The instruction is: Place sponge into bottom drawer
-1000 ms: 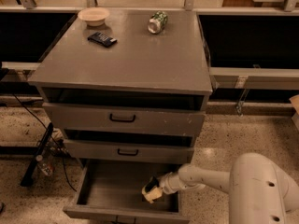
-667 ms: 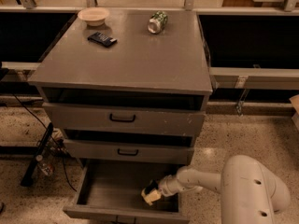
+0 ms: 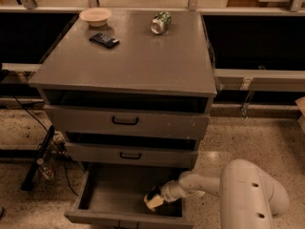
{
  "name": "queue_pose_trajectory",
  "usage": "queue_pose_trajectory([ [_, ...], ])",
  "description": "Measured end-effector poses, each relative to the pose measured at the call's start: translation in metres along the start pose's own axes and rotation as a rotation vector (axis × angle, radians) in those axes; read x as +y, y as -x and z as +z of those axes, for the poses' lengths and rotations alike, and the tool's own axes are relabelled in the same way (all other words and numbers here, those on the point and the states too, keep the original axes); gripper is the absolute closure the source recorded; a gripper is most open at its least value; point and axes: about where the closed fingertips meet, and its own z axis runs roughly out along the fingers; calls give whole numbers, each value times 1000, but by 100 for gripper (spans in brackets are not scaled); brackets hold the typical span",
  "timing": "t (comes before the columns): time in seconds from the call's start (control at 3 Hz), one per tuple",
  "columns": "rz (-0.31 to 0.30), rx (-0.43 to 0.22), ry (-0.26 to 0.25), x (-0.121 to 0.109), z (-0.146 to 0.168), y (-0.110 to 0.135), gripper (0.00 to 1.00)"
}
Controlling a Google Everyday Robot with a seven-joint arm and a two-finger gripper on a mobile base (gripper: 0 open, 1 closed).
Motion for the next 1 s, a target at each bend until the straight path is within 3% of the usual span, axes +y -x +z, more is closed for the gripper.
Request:
queue_pose_trajectory([
  [0.33,39,36,-5,-3,20,-15,100],
  [0.67,39,36,-5,-3,20,-15,100],
  [1.0,39,36,-4,-3,20,-15,81],
])
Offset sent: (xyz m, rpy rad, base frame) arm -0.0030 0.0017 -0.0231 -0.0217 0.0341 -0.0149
